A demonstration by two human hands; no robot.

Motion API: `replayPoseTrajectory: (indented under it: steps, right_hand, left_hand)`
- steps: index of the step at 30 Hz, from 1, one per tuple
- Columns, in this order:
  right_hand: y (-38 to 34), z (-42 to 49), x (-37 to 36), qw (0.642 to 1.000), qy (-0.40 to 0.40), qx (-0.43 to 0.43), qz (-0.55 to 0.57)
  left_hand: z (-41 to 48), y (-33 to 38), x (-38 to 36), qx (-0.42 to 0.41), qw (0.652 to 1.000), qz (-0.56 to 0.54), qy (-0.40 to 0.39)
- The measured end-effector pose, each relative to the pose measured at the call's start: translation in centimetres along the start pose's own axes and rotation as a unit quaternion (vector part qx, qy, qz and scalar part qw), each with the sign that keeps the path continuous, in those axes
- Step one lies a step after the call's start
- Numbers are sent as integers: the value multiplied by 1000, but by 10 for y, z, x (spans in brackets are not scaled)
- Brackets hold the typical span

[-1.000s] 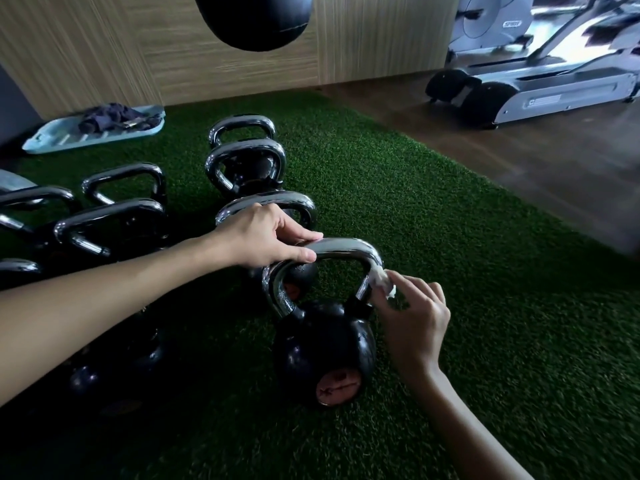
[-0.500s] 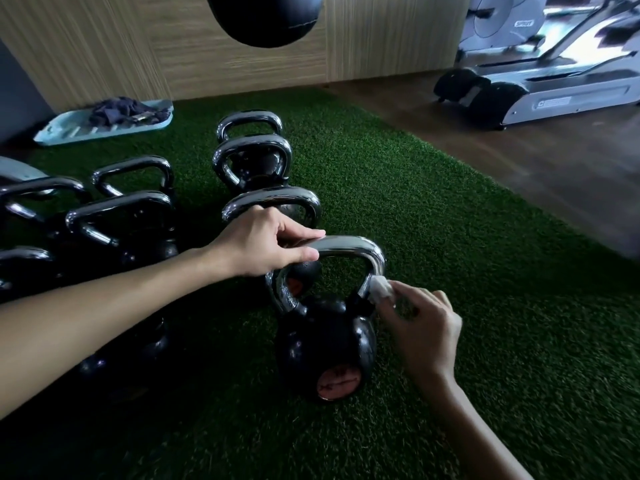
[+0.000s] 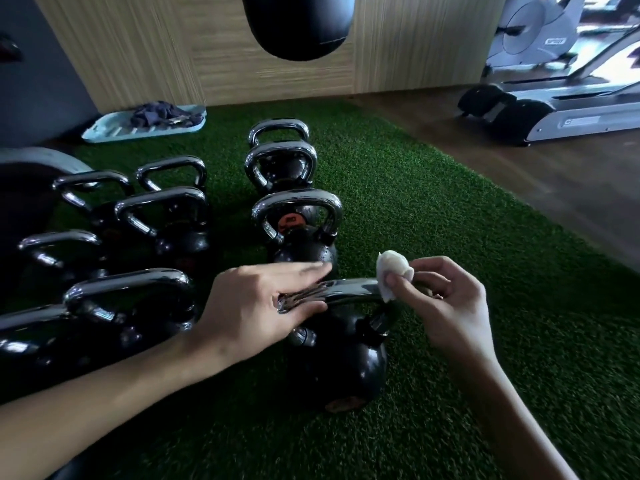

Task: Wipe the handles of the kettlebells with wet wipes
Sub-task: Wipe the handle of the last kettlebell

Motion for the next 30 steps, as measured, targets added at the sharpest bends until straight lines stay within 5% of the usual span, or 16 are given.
replayPoseTrajectory:
  steps: [7, 17, 19, 21, 30]
  right_hand:
    - [-29, -8, -12, 986, -139, -67, 60]
    - [-39, -4, -5, 965, -256, -54, 29]
    - [-24, 9, 7, 962, -203, 65, -170]
    - [-6, 18, 14, 894, -158, 184, -376]
    - [12, 37, -2, 921, -90, 173, -338]
  left_hand:
    - [17, 20, -5, -53, 998, -39, 21]
    - [23, 18, -2, -73, 995, -72, 16]
    - [18, 14, 5, -53, 997, -63, 4]
    - [13, 5, 11, -37, 998, -50, -6]
    - [35, -11, 16, -24, 998, -63, 19]
Point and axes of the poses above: each hand's wrist, its own z-axis towards the middle knuckle, its own x-axis out of the back of the hand, y = z × x, the point moved 2 cm from there along z, towards the middle knuckle, and after that the axes turned 8 degrees about y, right-handed, at the moved point
